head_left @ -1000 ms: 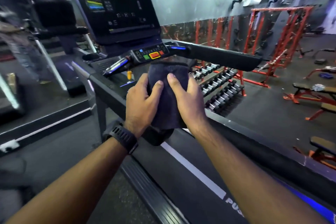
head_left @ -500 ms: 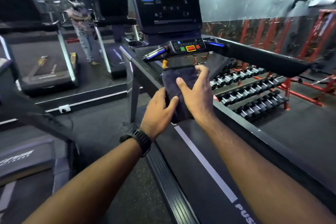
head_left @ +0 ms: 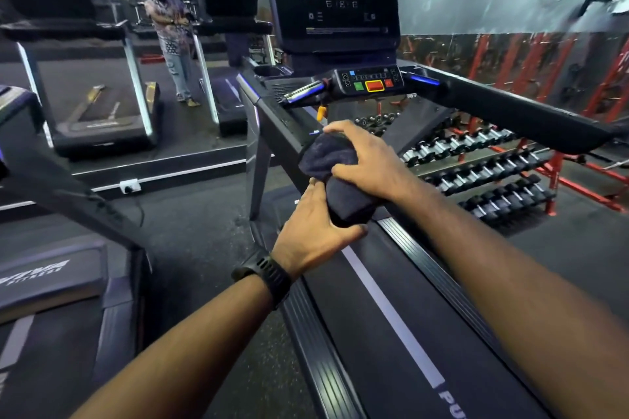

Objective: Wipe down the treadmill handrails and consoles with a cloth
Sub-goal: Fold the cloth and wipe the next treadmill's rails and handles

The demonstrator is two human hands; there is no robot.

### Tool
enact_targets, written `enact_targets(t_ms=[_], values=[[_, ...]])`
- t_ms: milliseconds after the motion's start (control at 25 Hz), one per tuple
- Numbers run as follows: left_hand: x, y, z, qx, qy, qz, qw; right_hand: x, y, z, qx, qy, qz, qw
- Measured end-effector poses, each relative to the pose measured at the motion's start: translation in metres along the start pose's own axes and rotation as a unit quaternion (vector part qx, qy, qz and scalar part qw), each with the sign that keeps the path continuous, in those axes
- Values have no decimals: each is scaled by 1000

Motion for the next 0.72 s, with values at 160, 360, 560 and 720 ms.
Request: enact_targets(t_ms=[160,360,560,720], values=[[-6,-10,-6,50,3,13,999,8,7,-20,-74,21,60,995],[2,-7,-12,111,-23,35,993,19,-11,-19,-168,15,42,985],[-2,-7,-13,128,2,15,992,11,3,-32,-139,110,38,983],[-2,-10,-10,146,38,24,988,8,-7,-41,-164,194,61,965]])
Point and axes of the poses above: each hand's wrist, its own z-axis away from the middle knuckle, its own y-axis out of the back of the hand, x = y × z, the point moved 6 cm from there along -z, towards the middle knuckle, and after that the axes turned 6 degrees about -x, right-handed, at the moved point
